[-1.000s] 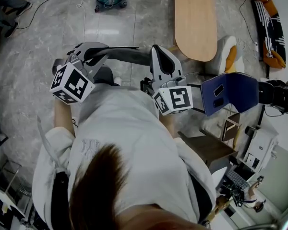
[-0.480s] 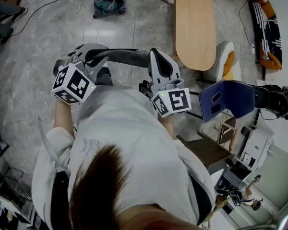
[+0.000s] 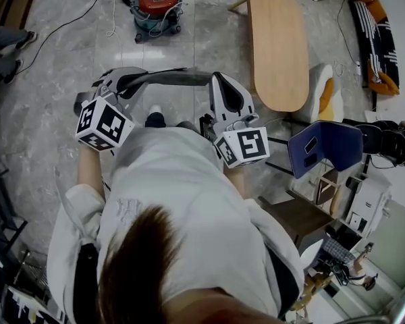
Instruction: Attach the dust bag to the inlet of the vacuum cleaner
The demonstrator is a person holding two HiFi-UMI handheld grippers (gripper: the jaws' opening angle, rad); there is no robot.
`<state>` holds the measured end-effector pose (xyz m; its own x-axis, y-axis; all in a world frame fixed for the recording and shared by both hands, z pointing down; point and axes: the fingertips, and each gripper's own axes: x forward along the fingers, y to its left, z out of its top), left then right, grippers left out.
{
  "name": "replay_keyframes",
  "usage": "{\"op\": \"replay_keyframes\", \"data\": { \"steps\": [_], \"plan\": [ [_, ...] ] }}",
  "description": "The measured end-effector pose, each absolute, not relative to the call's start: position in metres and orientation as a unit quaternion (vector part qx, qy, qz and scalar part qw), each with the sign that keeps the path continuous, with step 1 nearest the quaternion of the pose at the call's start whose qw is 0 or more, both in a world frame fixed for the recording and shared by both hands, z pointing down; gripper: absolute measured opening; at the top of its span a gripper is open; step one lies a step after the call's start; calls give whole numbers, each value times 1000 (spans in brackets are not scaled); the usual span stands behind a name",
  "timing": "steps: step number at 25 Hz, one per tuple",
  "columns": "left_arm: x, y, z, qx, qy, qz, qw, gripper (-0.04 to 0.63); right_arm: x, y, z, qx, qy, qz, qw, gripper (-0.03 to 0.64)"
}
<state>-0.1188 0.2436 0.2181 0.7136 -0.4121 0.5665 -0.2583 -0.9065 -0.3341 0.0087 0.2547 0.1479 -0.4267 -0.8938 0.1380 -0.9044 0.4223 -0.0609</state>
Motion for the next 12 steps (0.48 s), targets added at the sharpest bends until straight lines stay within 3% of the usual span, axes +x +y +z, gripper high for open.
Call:
{"op": "replay_keyframes", "data": {
  "steps": [12],
  "plan": [
    [-120,204,230,-926,177,-323,85,31,8,216,162,538,-837,87,58,3]
  ]
}}
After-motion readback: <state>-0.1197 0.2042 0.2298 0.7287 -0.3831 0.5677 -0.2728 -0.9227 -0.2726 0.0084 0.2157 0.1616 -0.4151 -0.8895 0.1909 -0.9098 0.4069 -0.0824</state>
